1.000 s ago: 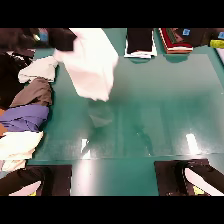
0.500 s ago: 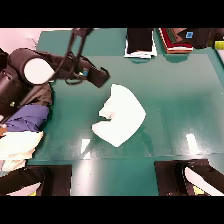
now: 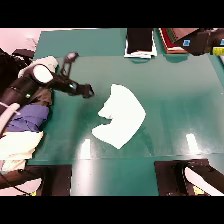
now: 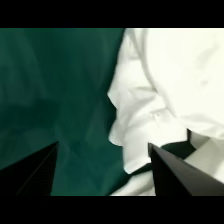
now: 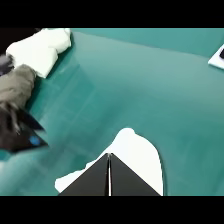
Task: Fold the shirts.
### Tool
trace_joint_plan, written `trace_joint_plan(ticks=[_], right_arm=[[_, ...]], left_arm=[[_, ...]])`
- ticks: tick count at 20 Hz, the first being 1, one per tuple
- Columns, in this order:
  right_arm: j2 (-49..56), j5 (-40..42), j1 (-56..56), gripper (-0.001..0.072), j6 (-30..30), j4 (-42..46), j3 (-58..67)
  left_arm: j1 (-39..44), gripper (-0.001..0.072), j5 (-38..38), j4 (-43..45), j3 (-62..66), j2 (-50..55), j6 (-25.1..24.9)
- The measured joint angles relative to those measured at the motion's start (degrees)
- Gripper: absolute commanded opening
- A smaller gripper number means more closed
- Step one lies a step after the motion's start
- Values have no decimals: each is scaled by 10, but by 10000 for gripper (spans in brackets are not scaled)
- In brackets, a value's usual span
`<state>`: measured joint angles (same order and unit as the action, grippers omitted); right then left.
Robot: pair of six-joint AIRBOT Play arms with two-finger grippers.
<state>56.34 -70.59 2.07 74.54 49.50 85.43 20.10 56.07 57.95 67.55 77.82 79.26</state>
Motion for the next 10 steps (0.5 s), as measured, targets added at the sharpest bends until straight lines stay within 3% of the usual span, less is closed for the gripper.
trace_joint_plan(ticks=[3, 4, 5, 7, 10], right_arm=[[-14, 5, 0, 15, 0, 0, -44], [-20, 10, 0, 15, 0, 0, -62], [-28, 15, 0, 16, 0, 0, -83], [-41, 21, 0, 15, 1, 0, -127], [-53, 24, -1, 15, 9, 0, -199]], left_arm=[[20, 638, -2, -71, -24, 44, -44], [28, 559, -3, -87, -28, 58, -52], [35, 346, -5, -98, -30, 70, -58], [39, 29, -8, -109, -33, 85, -64], [27, 25, -12, -119, -14, 96, -70]])
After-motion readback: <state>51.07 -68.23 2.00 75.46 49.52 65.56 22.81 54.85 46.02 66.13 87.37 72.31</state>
